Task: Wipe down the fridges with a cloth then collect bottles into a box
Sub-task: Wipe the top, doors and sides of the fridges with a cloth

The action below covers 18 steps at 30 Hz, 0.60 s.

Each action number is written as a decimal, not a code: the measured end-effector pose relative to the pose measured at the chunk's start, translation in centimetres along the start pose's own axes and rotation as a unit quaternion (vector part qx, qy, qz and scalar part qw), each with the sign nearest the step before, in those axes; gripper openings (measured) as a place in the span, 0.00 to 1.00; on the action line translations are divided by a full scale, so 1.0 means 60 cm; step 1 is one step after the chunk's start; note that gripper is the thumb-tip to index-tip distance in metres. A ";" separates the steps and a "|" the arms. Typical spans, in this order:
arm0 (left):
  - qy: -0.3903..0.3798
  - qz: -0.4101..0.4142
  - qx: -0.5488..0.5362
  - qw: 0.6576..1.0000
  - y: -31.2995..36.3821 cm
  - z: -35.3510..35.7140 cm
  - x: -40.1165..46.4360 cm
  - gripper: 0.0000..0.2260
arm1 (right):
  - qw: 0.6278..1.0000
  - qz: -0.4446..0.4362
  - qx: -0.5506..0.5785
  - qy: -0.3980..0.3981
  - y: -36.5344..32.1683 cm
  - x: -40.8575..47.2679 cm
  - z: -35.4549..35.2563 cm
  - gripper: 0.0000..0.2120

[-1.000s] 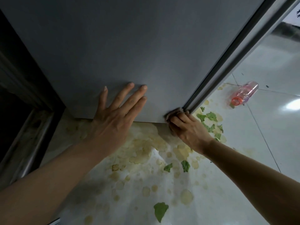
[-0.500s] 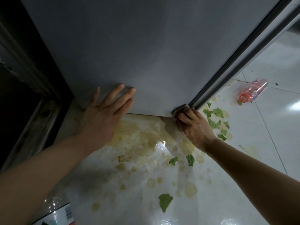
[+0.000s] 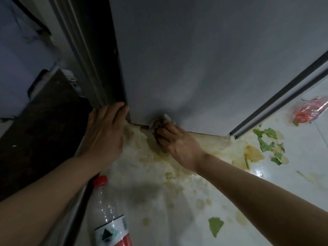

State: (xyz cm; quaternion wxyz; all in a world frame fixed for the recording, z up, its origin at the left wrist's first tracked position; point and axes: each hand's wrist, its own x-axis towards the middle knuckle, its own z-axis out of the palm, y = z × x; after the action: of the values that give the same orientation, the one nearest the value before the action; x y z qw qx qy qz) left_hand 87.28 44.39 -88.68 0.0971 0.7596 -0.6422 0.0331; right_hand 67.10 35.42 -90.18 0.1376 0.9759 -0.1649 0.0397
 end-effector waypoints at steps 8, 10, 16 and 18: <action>-0.027 -0.037 -0.040 0.998 -0.035 0.000 0.001 0.37 | 0.987 -0.053 -0.118 -0.100 -0.069 0.153 0.066 0.22; -0.033 -0.044 -0.040 0.998 -0.038 -0.002 0.001 0.37 | 0.974 -0.072 -0.149 -0.155 -0.072 0.155 0.076 0.24; -0.040 -0.036 -0.028 0.998 -0.035 -0.007 -0.007 0.37 | 0.956 -0.111 -0.194 -0.188 -0.035 0.122 0.058 0.25; -0.040 -0.025 -0.022 0.999 -0.028 -0.008 -0.010 0.37 | 0.949 -0.115 -0.220 -0.192 -0.021 0.101 0.059 0.27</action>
State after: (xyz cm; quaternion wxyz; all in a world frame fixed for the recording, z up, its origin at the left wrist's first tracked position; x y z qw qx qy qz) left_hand 88.85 45.31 -88.48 0.0883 0.7736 -0.6273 -0.0140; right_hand 73.34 33.69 -93.17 0.3184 0.9228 -0.0795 -0.2021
